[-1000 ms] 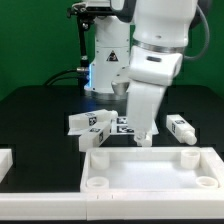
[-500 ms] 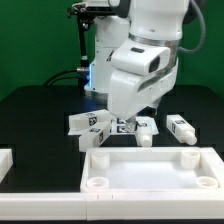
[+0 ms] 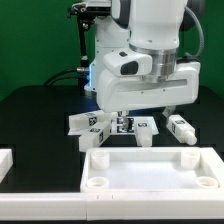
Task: Assemble desk
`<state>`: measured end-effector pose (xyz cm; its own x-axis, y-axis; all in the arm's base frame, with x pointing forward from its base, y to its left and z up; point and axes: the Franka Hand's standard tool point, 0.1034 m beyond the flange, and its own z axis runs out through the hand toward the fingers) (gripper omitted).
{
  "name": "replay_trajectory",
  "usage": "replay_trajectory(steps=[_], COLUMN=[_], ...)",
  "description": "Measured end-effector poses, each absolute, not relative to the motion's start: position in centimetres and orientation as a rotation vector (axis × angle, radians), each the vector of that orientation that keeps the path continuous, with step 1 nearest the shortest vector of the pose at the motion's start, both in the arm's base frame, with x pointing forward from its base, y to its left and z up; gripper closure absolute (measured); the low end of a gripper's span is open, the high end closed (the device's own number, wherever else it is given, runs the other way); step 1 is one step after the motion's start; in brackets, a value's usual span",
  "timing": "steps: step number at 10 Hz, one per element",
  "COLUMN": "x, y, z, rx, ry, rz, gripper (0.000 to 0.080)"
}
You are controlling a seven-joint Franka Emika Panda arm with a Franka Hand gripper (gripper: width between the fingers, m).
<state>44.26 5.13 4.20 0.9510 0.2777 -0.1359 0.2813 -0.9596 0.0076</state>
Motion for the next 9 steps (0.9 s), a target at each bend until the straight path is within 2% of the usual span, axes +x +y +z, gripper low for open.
replay_trajectory(steps=[2, 7, 9], x=[43.8, 43.0, 41.9], y=[7.5, 8.4, 11.2], z=[4.7, 4.4, 4.1], rx=[3.088, 3.109, 3.108], ry=[0.326, 0.270, 0.341], rz=[-0.160, -0.194, -0.171], gripper=[0.0151, 0.0151, 0.0151])
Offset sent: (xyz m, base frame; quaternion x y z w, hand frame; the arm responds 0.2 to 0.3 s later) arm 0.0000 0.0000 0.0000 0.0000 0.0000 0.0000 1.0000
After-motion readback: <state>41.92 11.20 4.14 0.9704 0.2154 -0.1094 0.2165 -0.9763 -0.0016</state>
